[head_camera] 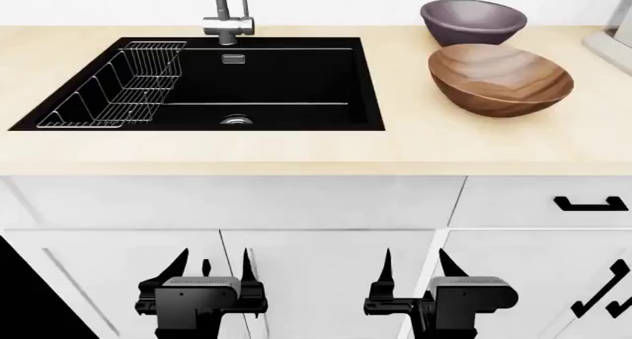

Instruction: Stack the bowls in the sink.

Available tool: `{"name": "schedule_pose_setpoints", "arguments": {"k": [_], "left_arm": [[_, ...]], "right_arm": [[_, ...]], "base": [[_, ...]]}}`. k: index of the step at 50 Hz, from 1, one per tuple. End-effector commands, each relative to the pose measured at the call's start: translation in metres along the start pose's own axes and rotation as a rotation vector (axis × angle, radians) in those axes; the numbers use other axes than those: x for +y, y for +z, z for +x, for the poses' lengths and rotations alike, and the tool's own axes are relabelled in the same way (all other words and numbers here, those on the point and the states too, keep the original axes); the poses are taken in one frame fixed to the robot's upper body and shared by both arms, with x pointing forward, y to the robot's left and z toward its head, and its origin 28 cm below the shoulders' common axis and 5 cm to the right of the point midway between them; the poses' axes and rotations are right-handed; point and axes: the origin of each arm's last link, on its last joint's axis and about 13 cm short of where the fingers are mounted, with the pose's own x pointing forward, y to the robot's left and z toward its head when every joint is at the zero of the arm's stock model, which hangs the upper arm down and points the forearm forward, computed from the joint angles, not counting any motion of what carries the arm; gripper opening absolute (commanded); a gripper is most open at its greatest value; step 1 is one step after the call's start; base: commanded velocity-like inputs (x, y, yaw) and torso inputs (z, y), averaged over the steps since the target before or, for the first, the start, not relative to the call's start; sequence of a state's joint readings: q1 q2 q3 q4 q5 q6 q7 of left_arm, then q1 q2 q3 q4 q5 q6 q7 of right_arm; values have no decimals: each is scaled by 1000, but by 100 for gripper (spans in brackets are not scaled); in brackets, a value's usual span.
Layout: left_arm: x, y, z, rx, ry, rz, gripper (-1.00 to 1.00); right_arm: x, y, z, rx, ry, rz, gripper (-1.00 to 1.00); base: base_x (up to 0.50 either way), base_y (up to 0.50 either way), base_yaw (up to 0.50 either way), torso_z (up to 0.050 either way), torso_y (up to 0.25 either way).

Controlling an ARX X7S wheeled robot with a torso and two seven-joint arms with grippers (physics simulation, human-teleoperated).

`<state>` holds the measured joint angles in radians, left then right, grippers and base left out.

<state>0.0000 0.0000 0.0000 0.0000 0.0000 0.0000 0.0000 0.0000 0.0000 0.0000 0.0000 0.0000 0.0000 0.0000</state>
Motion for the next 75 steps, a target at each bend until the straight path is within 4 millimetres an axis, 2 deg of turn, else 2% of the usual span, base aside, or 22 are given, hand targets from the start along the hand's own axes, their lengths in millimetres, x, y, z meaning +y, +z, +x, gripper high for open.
{"name": "schedule_pose_setpoints", "arguments": {"k": [1,15,61,65,69,75], "left_arm": [[1,0,1,5,0,-4,100],[3,3,2,7,4,-8,100],[3,4,1,-11,19,-3,100],[8,20,-3,-32,50,-26,100],[9,41,-6,-34,40,14,100],[5,65,-2,-45,25,37,100]], "right_arm": [[0,0,0,2,0,2,100],[0,-1,-2,7,0,14,100],[-2,-1,-1,8,8,23,100],[-6,17,-4,-9,22,47,100],[-11,43,-8,-25,29,62,100],[-21,66,-8,-30,3,98,100]], "base": [[0,0,0,0,0],[0,0,0,0,0],[0,0,0,47,0],[0,0,0,0,0],[0,0,0,0,0],[0,0,0,0,0]]}}
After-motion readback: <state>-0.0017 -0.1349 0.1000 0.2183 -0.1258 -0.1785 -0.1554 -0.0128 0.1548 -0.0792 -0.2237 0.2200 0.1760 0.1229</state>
